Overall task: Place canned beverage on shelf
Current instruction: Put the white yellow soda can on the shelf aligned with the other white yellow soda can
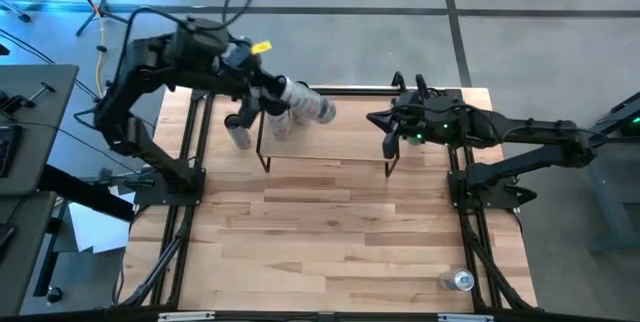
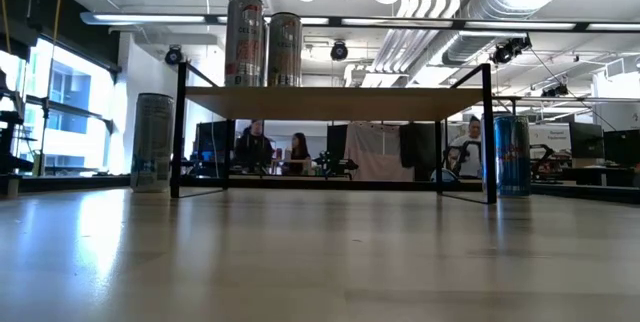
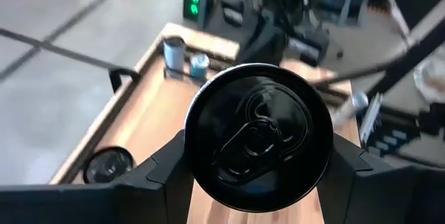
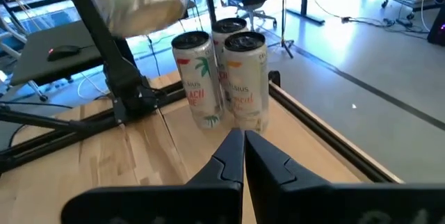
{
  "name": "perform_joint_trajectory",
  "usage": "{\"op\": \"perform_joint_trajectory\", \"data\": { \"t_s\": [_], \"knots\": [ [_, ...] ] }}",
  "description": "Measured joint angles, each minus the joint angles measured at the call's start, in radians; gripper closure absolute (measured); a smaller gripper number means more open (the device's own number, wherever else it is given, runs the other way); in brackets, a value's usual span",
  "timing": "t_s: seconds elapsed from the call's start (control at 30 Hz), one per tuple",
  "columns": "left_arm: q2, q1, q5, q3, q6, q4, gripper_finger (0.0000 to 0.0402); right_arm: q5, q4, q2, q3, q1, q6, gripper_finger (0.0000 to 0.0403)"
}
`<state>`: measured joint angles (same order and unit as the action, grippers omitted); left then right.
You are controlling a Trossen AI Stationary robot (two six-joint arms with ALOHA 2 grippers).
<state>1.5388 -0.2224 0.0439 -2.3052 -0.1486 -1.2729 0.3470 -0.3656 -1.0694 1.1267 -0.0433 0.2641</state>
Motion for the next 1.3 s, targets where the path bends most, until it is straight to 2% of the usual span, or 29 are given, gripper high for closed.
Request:
{"op": "perform_joint_trajectory", "data": {
  "t_s": [0.2,0.3,0.47,0.67,1.0,1.3],
  "knots": [
    [0.054,0.037,-0.010,-0.011,0.036,-0.019,0.0215,-0.001,-0.015,-0.025,0.000,0.005,-0.001,0.0402],
    [0.089,0.041,-0.022,-0.011,0.038,-0.120,0.0215,-0.001,-0.015,-0.043,0.000,0.005,0.000,0.0402],
    [0.165,0.055,-0.136,-0.011,0.051,-0.279,0.0215,-0.002,-0.017,-0.078,0.000,0.005,0.010,0.0402],
    [0.228,0.061,-0.201,-0.011,0.116,-0.271,0.0215,-0.004,-0.017,-0.111,0.000,0.005,0.039,0.0402],
    [0.313,0.006,-0.208,-0.010,0.205,-0.298,0.0215,-0.016,-0.013,-0.118,0.000,0.005,0.066,0.0402],
    [0.333,-0.055,-0.119,-0.010,0.164,-0.298,0.0215,-0.017,-0.013,-0.118,0.000,0.023,0.097,0.0402]
  ]
}}
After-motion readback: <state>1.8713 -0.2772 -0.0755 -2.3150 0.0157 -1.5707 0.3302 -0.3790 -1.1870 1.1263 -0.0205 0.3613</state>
